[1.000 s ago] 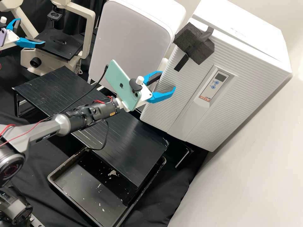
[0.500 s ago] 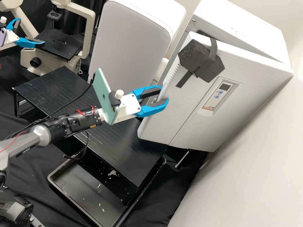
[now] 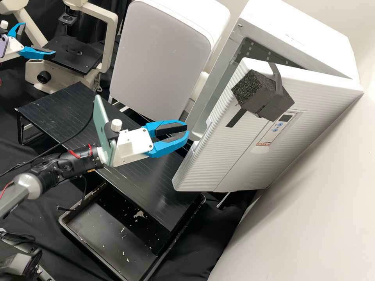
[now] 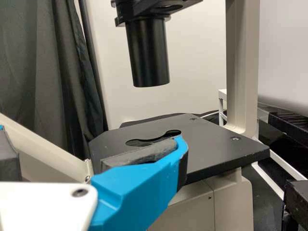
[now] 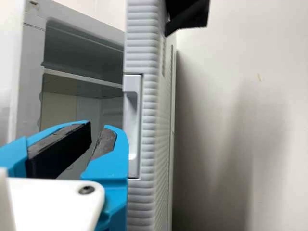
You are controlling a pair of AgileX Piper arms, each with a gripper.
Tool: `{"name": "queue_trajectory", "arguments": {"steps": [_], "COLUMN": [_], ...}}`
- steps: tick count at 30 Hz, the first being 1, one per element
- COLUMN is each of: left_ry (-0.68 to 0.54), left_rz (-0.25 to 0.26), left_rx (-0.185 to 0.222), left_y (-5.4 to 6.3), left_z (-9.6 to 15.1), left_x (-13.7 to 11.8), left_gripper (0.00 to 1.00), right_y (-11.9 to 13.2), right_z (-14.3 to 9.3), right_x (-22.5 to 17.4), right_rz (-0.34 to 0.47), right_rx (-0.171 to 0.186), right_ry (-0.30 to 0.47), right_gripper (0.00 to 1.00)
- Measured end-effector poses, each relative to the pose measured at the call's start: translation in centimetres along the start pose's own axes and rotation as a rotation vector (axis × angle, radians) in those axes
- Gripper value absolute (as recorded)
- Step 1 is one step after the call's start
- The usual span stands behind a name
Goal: Open the incubator door
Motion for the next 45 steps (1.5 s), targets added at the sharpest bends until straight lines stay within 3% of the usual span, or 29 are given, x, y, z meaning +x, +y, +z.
{"name": "queue_trajectory", "arguments": {"steps": [4, 10, 15, 18, 23, 33, 45], "left_ry": [0.0, 0.0, 0.0, 0.0, 0.0, 0.0, 0.0], "left_rz": [0.0, 0.0, 0.0, 0.0, 0.0, 0.0, 0.0], "left_rx": [0.0, 0.0, 0.0, 0.0, 0.0, 0.0, 0.0], "left_y": [0.0, 0.0, 0.0, 0.0, 0.0, 0.0, 0.0], "left_z": [0.0, 0.0, 0.0, 0.0, 0.0, 0.0, 0.0], "left_x": [0.0, 0.0, 0.0, 0.0, 0.0, 0.0, 0.0], "left_gripper": [1.0, 1.0, 1.0, 1.0, 1.0, 1.0, 1.0], "right_y": [0.0, -1.9, -4.6, -6.4, -7.9, -8.6, -7.9], "right_z": [-0.1, -0.4, -0.4, 0.3, 1.5, 3.3, 6.6], "right_x": [-0.4, 0.5, 2.2, 3.5, 4.6, 6.6, 8.0], "right_rz": [-0.011, -0.044, -0.076, -0.088, -0.103, -0.071, -0.011], "right_rx": [0.009, -0.017, -0.073, -0.119, -0.167, -0.22, -0.284], "right_ry": [0.015, 0.025, 0.016, -0.024, -0.071, -0.159, -0.367], "right_gripper": [0.0, 0.0, 0.0, 0.0, 0.0, 0.0, 0.0]}}
